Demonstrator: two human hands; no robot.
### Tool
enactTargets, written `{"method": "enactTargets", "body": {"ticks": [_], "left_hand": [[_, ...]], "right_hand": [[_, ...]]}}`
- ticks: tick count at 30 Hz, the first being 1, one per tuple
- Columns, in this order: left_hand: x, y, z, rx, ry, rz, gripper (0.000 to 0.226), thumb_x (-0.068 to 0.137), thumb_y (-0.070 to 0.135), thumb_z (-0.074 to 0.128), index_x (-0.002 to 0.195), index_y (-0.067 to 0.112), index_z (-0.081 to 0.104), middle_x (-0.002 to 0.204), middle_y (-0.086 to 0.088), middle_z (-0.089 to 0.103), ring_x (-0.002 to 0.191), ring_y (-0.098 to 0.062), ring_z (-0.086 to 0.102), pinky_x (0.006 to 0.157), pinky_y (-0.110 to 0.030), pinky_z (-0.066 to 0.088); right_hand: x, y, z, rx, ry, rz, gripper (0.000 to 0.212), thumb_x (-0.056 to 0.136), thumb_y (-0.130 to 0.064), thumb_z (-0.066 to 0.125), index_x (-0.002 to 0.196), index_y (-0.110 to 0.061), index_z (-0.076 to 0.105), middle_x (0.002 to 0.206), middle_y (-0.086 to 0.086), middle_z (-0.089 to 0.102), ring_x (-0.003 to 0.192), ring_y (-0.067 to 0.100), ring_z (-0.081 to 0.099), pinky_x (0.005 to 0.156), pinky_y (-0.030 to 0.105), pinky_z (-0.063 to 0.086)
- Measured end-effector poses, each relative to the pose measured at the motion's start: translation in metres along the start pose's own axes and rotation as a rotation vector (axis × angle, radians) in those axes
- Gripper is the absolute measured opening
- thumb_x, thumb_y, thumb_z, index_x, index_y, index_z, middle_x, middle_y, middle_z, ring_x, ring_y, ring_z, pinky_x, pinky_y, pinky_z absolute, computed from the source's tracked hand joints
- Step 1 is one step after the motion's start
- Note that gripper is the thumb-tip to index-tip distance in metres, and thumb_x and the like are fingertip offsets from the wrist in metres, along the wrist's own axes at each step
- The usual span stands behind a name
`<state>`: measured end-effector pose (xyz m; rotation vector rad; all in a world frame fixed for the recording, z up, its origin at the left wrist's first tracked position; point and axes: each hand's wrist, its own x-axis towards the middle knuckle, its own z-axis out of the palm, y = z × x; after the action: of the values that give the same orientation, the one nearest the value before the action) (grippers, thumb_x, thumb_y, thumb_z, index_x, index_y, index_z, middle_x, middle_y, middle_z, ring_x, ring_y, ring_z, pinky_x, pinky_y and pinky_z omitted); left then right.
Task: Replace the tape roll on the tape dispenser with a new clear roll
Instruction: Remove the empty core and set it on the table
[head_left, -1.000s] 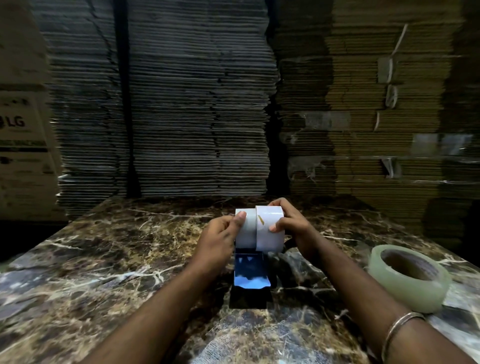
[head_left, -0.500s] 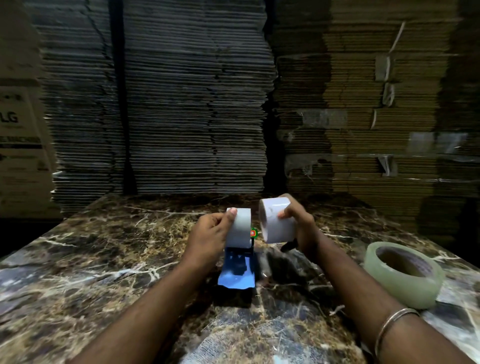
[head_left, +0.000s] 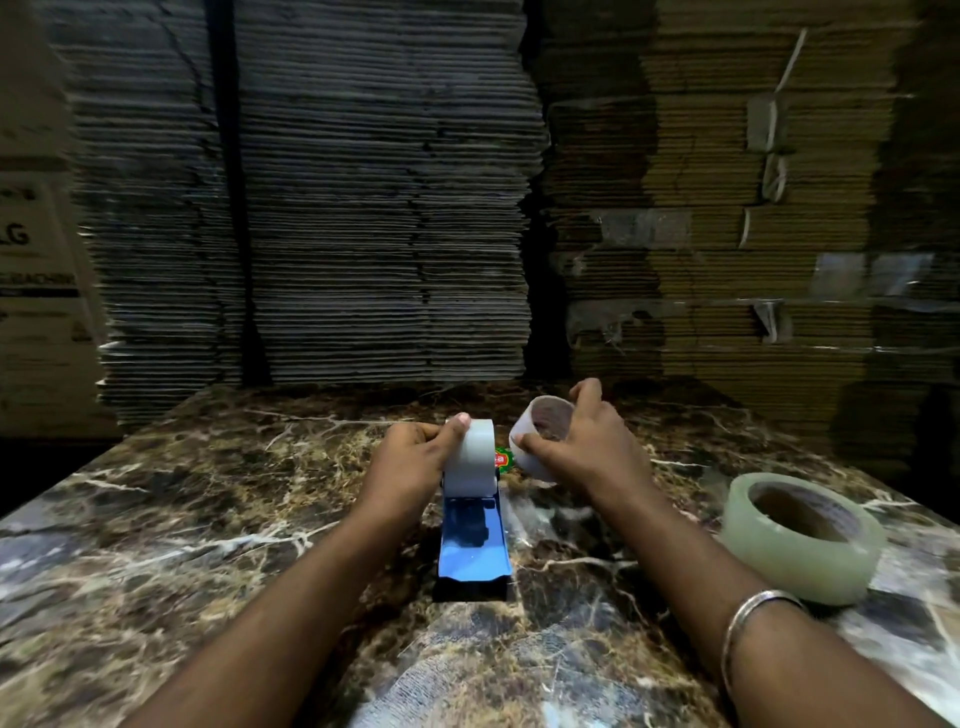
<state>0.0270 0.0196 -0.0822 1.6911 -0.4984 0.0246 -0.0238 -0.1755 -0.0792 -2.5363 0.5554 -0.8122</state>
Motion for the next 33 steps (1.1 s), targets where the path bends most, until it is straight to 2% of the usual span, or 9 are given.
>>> {"method": "enactTargets", "body": {"ticks": [6, 11, 15, 18, 23, 26, 28, 30, 33], "left_hand": [[0.000, 0.005, -0.001, -0.007, 0.013, -0.020, 0.048, 0.087, 0.049, 0.059, 0.077, 0.005, 0.073, 0.088, -0.019, 0.074, 0.090, -0.037, 0.067, 0.085, -0.055, 0.052], [0.002, 0.004, 0.000, -0.051, 0.032, -0.036, 0.039, 0.087, 0.046, 0.061, 0.088, 0.007, 0.067, 0.093, -0.011, 0.068, 0.088, -0.025, 0.061, 0.073, -0.040, 0.049], [0.002, 0.003, 0.000, -0.055, 0.039, -0.051, 0.037, 0.087, 0.046, 0.061, 0.088, 0.009, 0.066, 0.094, -0.010, 0.069, 0.088, -0.023, 0.062, 0.073, -0.038, 0.049], [0.002, 0.003, 0.000, -0.066, 0.045, -0.044, 0.035, 0.086, 0.045, 0.063, 0.084, 0.010, 0.067, 0.092, -0.010, 0.069, 0.087, -0.023, 0.062, 0.073, -0.039, 0.049], [0.004, 0.000, 0.000, -0.062, 0.075, -0.048, 0.036, 0.082, 0.048, 0.067, 0.081, 0.012, 0.069, 0.089, -0.010, 0.071, 0.086, -0.025, 0.064, 0.075, -0.044, 0.052], [0.004, 0.000, -0.001, -0.044, 0.096, -0.052, 0.037, 0.080, 0.050, 0.068, 0.079, 0.014, 0.070, 0.087, -0.009, 0.072, 0.087, -0.027, 0.065, 0.080, -0.049, 0.053], [0.004, 0.000, 0.000, -0.053, 0.127, -0.057, 0.035, 0.078, 0.050, 0.070, 0.079, 0.015, 0.069, 0.088, -0.008, 0.071, 0.087, -0.027, 0.065, 0.076, -0.047, 0.054], [0.003, 0.001, 0.001, -0.063, 0.167, -0.058, 0.034, 0.076, 0.049, 0.072, 0.081, 0.016, 0.068, 0.089, -0.008, 0.071, 0.088, -0.027, 0.066, 0.073, -0.044, 0.055], [0.002, 0.001, 0.003, -0.063, 0.210, -0.065, 0.037, 0.073, 0.050, 0.074, 0.089, 0.017, 0.066, 0.095, -0.005, 0.070, 0.091, -0.024, 0.065, 0.076, -0.048, 0.058]], "right_hand": [[0.001, 0.002, 0.012, -0.181, 0.068, -0.023, 0.059, 0.075, -0.066, 0.061, 0.117, -0.027, 0.049, 0.116, 0.009, 0.057, 0.106, 0.030, 0.056, 0.082, 0.041, 0.052], [0.000, 0.003, 0.013, -0.121, -0.001, 0.031, 0.048, 0.075, -0.062, 0.061, 0.113, -0.033, 0.065, 0.116, 0.006, 0.052, 0.104, 0.027, 0.058, 0.085, 0.042, 0.053], [-0.001, 0.001, 0.009, -0.030, -0.028, 0.037, 0.043, 0.070, -0.044, 0.065, 0.110, -0.029, 0.063, 0.115, 0.005, 0.047, 0.097, 0.025, 0.060, 0.085, 0.042, 0.054], [0.000, 0.004, 0.012, 0.007, -0.017, 0.010, 0.038, 0.077, -0.034, 0.068, 0.112, -0.022, 0.058, 0.119, 0.007, 0.045, 0.100, 0.025, 0.059, 0.086, 0.039, 0.054], [0.003, 0.007, 0.017, -0.008, -0.052, -0.033, 0.040, 0.083, -0.032, 0.062, 0.119, -0.019, 0.051, 0.124, 0.011, 0.042, 0.107, 0.031, 0.058, 0.086, 0.040, 0.051], [0.004, -0.001, 0.011, -0.066, 0.039, -0.078, 0.043, 0.082, -0.037, 0.061, 0.119, -0.018, 0.050, 0.130, 0.015, 0.042, 0.115, 0.034, 0.052, 0.087, 0.041, 0.050], [0.002, -0.012, 0.006, 0.019, 0.102, -0.175, 0.041, 0.079, -0.034, 0.058, 0.117, -0.020, 0.053, 0.120, 0.007, 0.049, 0.103, 0.026, 0.056, 0.081, 0.040, 0.054], [-0.003, -0.022, 0.002, 0.199, 0.062, -0.273, 0.034, 0.073, -0.024, 0.057, 0.107, -0.021, 0.057, 0.098, -0.002, 0.055, 0.084, 0.015, 0.057, 0.071, 0.037, 0.055], [-0.009, -0.028, 0.005, 0.430, -0.205, -0.294, 0.036, 0.069, -0.012, 0.059, 0.104, -0.017, 0.059, 0.088, -0.003, 0.063, 0.080, 0.011, 0.060, 0.071, 0.034, 0.054]]}}
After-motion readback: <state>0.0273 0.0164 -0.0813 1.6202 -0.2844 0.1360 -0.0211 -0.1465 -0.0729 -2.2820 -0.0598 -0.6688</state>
